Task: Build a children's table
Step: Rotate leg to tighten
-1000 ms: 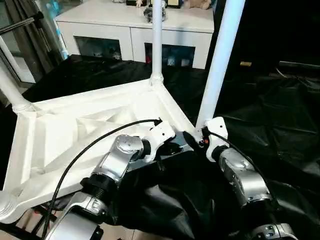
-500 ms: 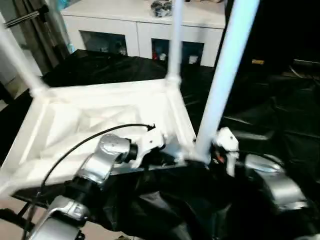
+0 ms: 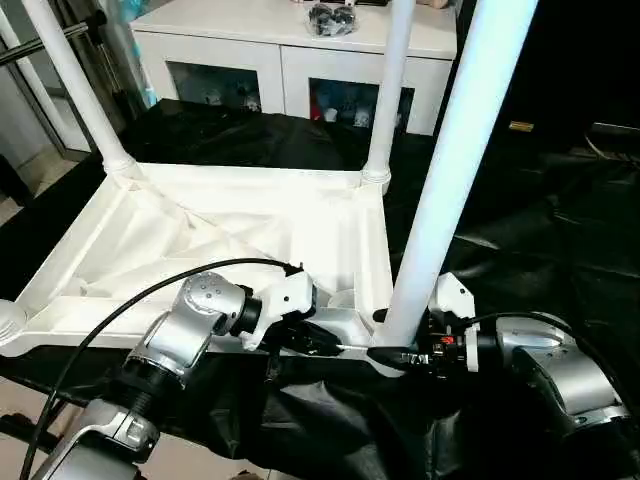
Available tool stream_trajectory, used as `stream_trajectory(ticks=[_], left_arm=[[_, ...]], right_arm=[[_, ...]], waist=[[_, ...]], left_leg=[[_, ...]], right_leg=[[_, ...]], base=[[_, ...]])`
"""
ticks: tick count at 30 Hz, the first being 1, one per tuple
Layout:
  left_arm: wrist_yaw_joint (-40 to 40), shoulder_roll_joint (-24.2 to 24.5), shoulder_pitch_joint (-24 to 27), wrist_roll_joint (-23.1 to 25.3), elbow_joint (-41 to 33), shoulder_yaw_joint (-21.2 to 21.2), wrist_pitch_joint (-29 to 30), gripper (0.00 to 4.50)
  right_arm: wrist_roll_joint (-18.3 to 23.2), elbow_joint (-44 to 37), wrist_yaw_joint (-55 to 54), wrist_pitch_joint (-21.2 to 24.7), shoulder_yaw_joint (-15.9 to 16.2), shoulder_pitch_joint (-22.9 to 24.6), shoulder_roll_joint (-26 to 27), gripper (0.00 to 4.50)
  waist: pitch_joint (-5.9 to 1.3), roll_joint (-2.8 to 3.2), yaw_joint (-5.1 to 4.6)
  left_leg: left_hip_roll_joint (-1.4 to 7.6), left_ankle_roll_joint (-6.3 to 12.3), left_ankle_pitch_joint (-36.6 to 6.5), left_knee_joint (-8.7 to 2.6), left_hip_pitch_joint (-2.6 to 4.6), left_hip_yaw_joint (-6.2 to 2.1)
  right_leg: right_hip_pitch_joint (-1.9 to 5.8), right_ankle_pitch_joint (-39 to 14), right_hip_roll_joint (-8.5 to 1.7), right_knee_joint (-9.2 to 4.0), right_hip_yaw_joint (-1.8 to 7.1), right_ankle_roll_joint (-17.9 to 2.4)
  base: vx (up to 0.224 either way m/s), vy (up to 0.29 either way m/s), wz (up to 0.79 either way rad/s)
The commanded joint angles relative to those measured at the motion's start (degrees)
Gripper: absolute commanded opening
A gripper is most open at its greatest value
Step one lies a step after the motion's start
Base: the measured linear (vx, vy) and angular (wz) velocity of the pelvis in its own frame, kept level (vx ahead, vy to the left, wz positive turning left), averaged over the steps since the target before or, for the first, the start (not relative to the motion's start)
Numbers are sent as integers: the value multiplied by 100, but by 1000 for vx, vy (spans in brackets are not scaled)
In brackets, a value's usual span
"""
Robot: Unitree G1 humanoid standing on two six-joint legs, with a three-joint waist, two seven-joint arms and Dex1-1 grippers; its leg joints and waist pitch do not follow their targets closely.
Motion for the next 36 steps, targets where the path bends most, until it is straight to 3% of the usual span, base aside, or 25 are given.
stream_trajectory(ticks=[1,3,6,7,9,10,11,13,16,18,19,20,25,29,34,35,36], left_arm=[[133,-81,-2,18,-72,-106,59,0],[532,-180,-80,162,88,-47,44,0],[1200,-389,-233,305,356,71,137,0],[1518,-530,-313,345,459,136,241,0],[1943,-755,-421,403,587,200,405,0],[1943,-755,-421,403,587,200,405,0],[2229,-939,-487,450,649,213,512,0],[2649,-1292,-575,467,727,232,677,0],[2838,-1558,-625,468,782,202,757,0],[2824,-1731,-638,502,776,79,739,0],[2824,-1731,-638,502,776,79,739,0],[2752,-1704,-617,508,734,44,708,0],[2523,-1418,-550,516,701,73,493,0],[2005,-1133,-441,409,541,42,329,0],[1071,-693,-256,175,277,-45,108,0],[932,-625,-235,136,229,-60,106,0],[809,-558,-219,99,192,-73,96,0]], right_arm=[[50,-178,104,63,270,91,123,268],[-81,-86,-231,-21,216,114,246,264],[-504,417,-1431,14,13,-12,636,263],[-704,736,-2119,21,-104,-119,858,263],[-783,1059,-2754,142,-228,-252,1113,263],[-783,1059,-2754,142,-228,-252,1113,263],[-793,1186,-3144,317,-294,-330,1340,263],[-894,1321,-3758,478,-313,-446,1723,263],[-1017,1458,-4261,625,-325,-555,2026,263],[-1105,1484,-4403,511,-220,-602,2280,263],[-1105,1484,-4403,511,-220,-602,2280,298],[-1057,1443,-4342,430,-207,-596,2290,298],[-1077,1360,-4194,103,-295,-628,1993,343],[-874,1088,-3511,-36,-346,-569,1613,343],[-555,553,-2047,-226,-184,-318,893,343],[-477,466,-1780,-207,-157,-276,769,343],[-389,378,-1513,-188,-122,-235,649,343]], waist=[[-335,-13,6],[-328,-23,2],[-282,-28,-28],[-271,-61,-58],[-250,-54,-143],[-243,-54,-166],[-246,-122,-208],[-231,-79,-214],[-226,-99,-248],[-220,-50,-282],[-220,-62,-290],[-221,-66,-292],[-250,-25,-294],[-288,-33,-285],[-326,-32,-218],[-346,-21,-217],[-358,-9,-189]], left_leg=[[102,355,-1242,-332,46,20],[102,330,-1299,-336,49,23],[82,151,-1702,-374,88,24],[67,44,-1850,-391,93,2],[45,-92,-2101,-419,101,-30],[42,-105,-2162,-421,107,-37],[32,-75,-2233,-417,95,-42],[30,-80,-2326,-416,125,-52],[7,-66,-2429,-415,112,-65],[-18,-62,-2595,-411,122,-92],[-20,-47,-2620,-408,122,-93],[-25,-10,-2650,-404,126,-95],[7,4,-2631,-437,100,-107],[44,81,-2251,-446,23,-74],[65,342,-1770,-366,39,-9],[70,387,-1518,-353,5,-11],[82,447,-1314,-329,24,2]], right_leg=[[274,-820,-191,-285,129,-1410],[269,-866,-191,-303,131,-1397],[220,-1650,-204,-387,134,-1239],[223,-2109,-211,-415,122,-1085],[195,-2759,-213,-487,106,-805],[191,-2864,-209,-506,96,-759],[182,-3049,-208,-536,89,-660],[142,-3206,-207,-571,81,-596],[137,-3432,-205,-620,58,-466],[113,-3635,-205,-673,28,-350],[109,-3667,-204,-683,28,-324],[99,-3718,-201,-695,27,-295],[116,-3305,-197,-645,48,-415],[188,-2219,-183,-520,104,-775],[229,-1248,-185,-411,139,-1214],[275,-911,-184,-358,132,-1318],[265,-566,-176,-325,127,-1428]], base=[[0,0,0],[0,0,0],[0,0,0],[-60,-1,-3],[-60,3,-4],[-53,14,-5],[-53,14,-5],[0,0,0],[0,0,0],[0,0,0],[0,0,0],[0,0,0],[0,0,0],[0,0,0],[46,-14,4],[63,-24,4],[55,-18,1]])
